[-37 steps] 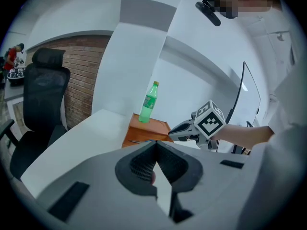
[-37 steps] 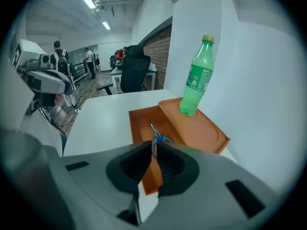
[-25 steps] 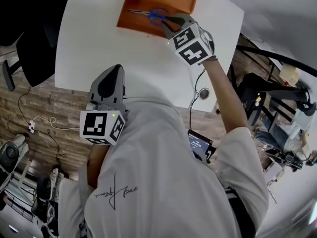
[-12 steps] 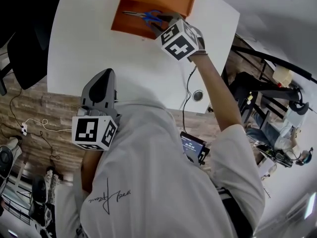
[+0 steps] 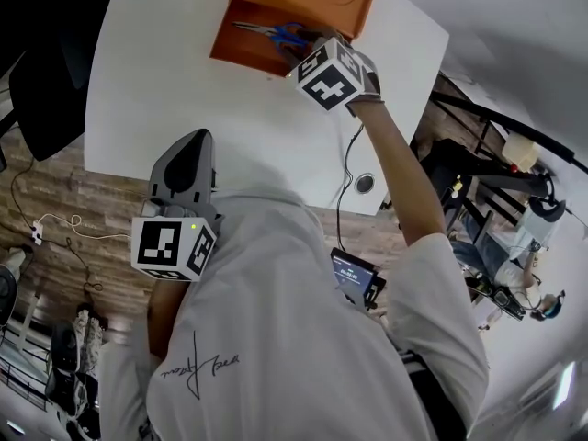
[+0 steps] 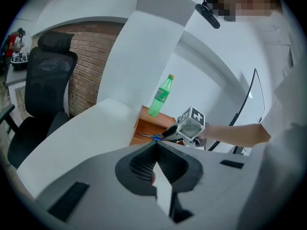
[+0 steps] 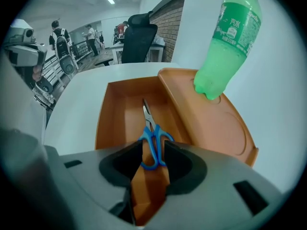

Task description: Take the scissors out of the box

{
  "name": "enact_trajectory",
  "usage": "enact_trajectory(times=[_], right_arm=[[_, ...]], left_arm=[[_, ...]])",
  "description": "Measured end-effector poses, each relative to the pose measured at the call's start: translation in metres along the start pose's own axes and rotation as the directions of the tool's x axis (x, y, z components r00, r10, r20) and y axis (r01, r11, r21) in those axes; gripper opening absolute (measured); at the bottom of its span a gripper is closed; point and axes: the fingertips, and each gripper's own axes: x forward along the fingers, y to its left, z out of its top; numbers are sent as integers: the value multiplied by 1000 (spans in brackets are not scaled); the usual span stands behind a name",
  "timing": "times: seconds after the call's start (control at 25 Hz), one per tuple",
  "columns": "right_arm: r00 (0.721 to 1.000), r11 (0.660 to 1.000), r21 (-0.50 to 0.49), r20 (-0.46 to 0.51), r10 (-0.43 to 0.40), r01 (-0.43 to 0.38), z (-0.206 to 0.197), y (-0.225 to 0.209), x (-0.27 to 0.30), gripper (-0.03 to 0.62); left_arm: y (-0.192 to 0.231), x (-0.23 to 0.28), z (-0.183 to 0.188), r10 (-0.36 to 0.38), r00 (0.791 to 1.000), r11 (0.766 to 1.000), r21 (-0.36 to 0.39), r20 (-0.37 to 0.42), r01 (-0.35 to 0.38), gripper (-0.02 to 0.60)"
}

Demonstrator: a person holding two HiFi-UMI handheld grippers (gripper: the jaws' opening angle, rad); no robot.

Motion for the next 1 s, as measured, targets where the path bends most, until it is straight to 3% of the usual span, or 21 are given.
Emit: enact_trajectory(times=[1.0], right_arm=[[996,998,-8,-60,61,-62,2,5,21,132]], left_arm=[[8,8,-1,-1,1000,1000,-13,-24,1,8]])
